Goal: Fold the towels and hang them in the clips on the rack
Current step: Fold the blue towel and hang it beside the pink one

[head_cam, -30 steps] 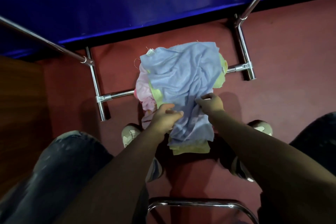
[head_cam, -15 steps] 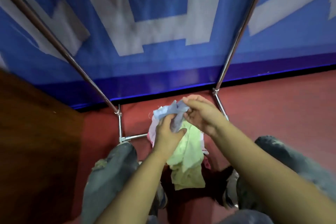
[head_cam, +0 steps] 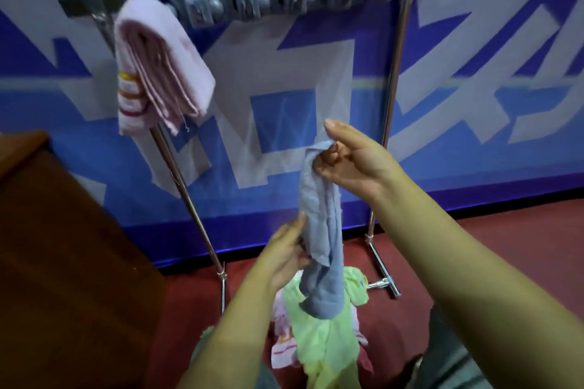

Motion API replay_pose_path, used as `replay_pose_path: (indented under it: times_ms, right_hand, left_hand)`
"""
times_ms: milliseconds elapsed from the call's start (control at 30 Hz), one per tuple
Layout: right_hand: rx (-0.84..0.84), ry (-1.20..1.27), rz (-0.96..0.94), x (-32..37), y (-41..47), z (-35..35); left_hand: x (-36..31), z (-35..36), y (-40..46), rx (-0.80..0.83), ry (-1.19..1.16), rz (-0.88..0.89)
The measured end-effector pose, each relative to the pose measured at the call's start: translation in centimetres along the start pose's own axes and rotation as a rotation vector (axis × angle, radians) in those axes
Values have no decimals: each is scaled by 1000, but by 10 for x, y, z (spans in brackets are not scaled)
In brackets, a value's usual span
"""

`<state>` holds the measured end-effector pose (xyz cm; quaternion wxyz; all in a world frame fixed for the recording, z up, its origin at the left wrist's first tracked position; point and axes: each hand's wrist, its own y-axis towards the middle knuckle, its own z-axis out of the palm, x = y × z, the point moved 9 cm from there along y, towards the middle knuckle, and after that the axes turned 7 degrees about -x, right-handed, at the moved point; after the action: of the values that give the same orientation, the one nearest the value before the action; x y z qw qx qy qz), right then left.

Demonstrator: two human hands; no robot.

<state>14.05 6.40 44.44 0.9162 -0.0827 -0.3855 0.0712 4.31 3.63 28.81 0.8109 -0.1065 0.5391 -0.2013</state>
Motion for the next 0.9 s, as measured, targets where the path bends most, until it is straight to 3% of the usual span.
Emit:
replay_pose_path:
  times_ms: [233, 367, 600, 733, 900]
  right_hand:
    - [65, -44, -57, 23, -17, 7]
    - [29, -250, -85, 25, -23, -10]
    - [16, -745, -103, 18, -32, -27]
    - [115, -726, -241, 33, -35, -4]
    - [45, -767, -470, 56, -34, 5]
  left_hand:
    - [-66, 33, -29, 111, -54, 246]
    - [-114, 34, -49, 70, -106, 415]
    - [-161, 69, -67, 143, 208, 566]
    - [-164, 91, -68, 180, 497, 589]
    - [-175, 88, -67, 102, 656, 636]
